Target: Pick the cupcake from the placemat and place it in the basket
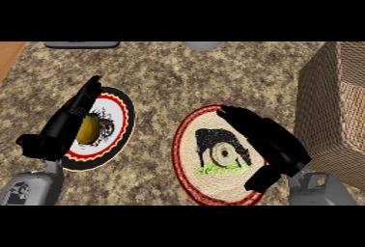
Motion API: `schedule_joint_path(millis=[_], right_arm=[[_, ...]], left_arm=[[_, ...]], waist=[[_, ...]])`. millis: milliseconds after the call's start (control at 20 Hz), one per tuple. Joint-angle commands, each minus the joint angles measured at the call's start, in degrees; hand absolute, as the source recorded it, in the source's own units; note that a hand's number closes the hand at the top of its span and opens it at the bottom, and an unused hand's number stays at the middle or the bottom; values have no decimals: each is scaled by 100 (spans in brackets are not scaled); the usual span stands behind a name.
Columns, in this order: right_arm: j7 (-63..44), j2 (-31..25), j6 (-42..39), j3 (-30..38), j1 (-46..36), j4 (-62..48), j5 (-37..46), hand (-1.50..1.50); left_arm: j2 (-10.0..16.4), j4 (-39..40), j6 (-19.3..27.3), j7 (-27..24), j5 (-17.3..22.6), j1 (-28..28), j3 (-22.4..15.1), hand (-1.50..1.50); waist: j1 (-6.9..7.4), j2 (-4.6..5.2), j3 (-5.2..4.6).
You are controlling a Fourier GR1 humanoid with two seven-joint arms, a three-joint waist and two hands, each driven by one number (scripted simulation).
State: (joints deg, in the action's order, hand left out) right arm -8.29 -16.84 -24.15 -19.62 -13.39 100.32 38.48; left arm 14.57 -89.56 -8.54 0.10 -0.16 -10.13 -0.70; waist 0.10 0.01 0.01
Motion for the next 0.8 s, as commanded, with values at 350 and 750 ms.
schedule_joint_path(millis=[350, 750], right_arm=[[-126, 432, -469, 21, 333, 517, 411, -150], [40, 665, -415, -15, 190, 97, 980, -150]], left_arm=[[-135, -216, -253, 249, -99, 17, 250, 0], [-187, -155, -484, -4, -140, 129, 370, 0]], waist=[[-8, -4, -1], [-3, -2, -1]])
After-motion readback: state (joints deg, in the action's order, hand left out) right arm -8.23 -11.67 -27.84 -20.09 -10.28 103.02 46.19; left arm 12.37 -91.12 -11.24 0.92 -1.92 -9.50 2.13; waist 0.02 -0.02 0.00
